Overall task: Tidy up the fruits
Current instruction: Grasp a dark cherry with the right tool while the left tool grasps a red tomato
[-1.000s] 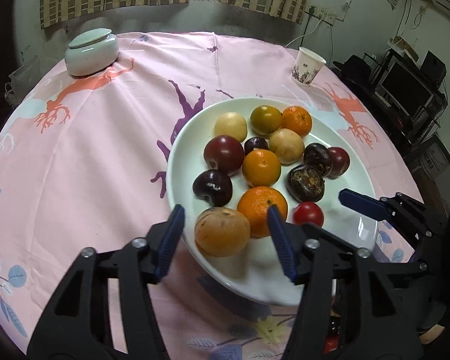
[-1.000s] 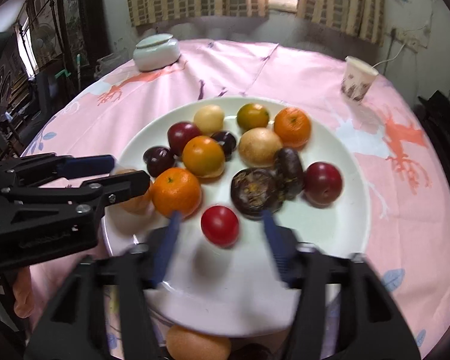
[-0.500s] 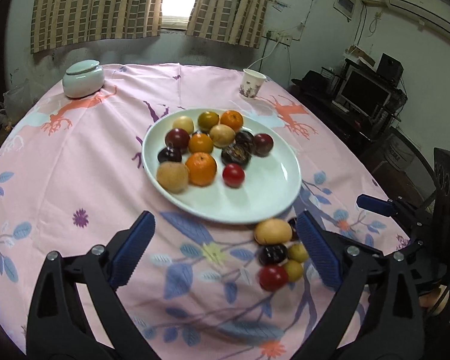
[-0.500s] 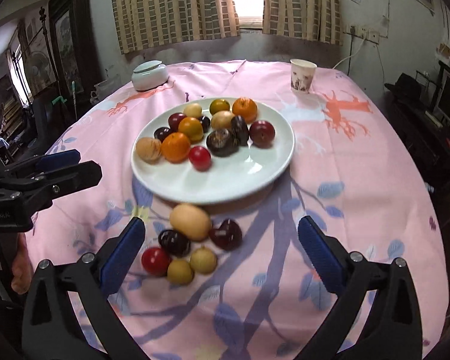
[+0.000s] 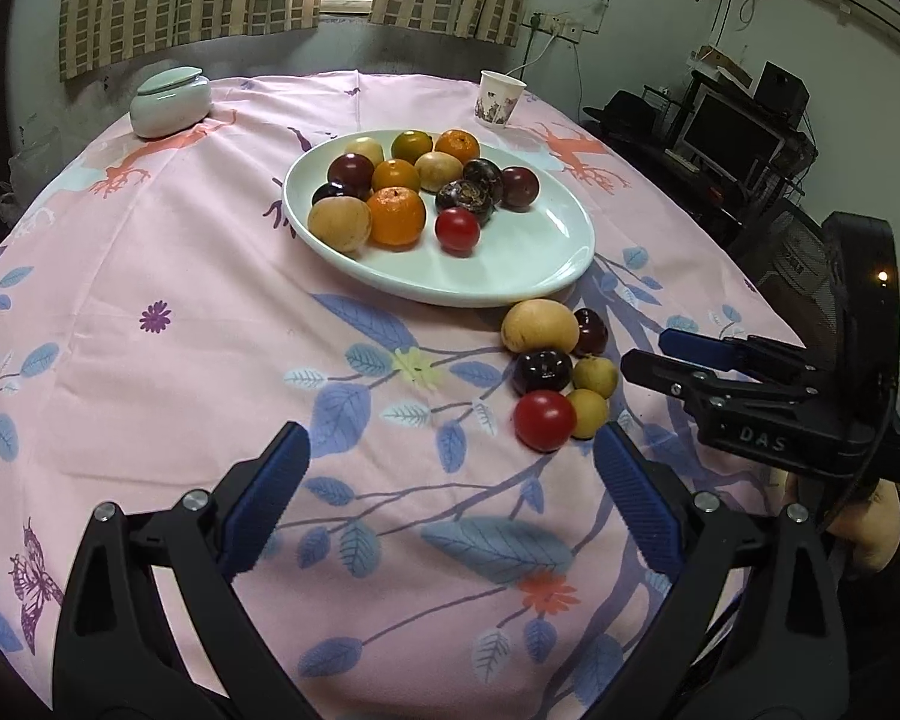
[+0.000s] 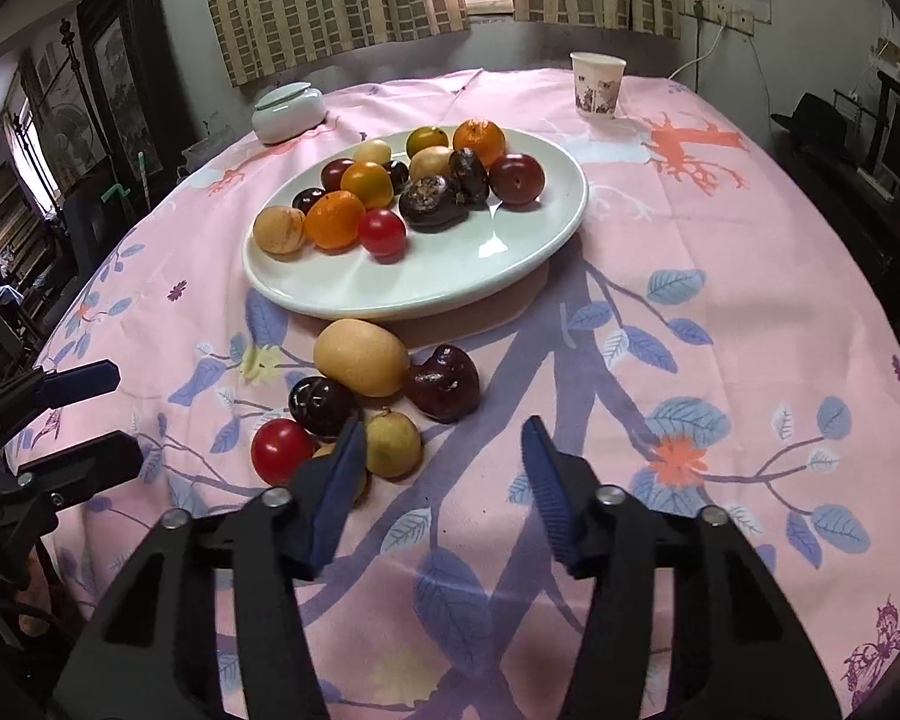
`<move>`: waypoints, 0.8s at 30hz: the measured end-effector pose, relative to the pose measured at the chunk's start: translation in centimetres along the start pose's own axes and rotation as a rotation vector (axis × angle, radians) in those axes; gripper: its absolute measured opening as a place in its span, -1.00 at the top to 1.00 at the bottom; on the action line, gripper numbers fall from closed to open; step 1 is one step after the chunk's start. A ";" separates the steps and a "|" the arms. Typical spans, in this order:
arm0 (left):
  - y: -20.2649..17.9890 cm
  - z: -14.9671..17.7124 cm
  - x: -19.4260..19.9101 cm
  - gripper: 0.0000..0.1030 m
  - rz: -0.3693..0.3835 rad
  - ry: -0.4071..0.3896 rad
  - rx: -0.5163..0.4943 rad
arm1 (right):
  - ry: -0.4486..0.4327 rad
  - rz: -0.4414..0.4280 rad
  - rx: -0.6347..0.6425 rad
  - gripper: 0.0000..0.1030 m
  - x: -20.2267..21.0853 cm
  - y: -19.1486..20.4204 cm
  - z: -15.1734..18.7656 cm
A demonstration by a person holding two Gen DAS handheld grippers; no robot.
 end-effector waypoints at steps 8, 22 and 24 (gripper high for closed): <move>0.3 0.5 -0.3 -0.89 0.007 0.017 0.005 | 0.059 -0.046 0.019 0.08 -2.0 -1.0 -2.4; -0.6 0.4 -1.5 -0.89 0.033 0.056 -0.001 | 0.072 -0.012 0.057 0.40 -1.2 -0.3 -1.5; -0.8 0.3 -2.3 -0.89 0.040 0.069 0.000 | 0.038 0.007 0.024 0.40 0.2 -1.2 -0.8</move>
Point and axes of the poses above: each gripper's, at about its wrist camera, not at the fingertips, and x roughly against the way its jaws point, y to its left, z to its underside, the point moved 8 cm from there along -x, roughly the way its jaws point, and after that the axes turned 9 degrees about y, right-handed, at the moved point
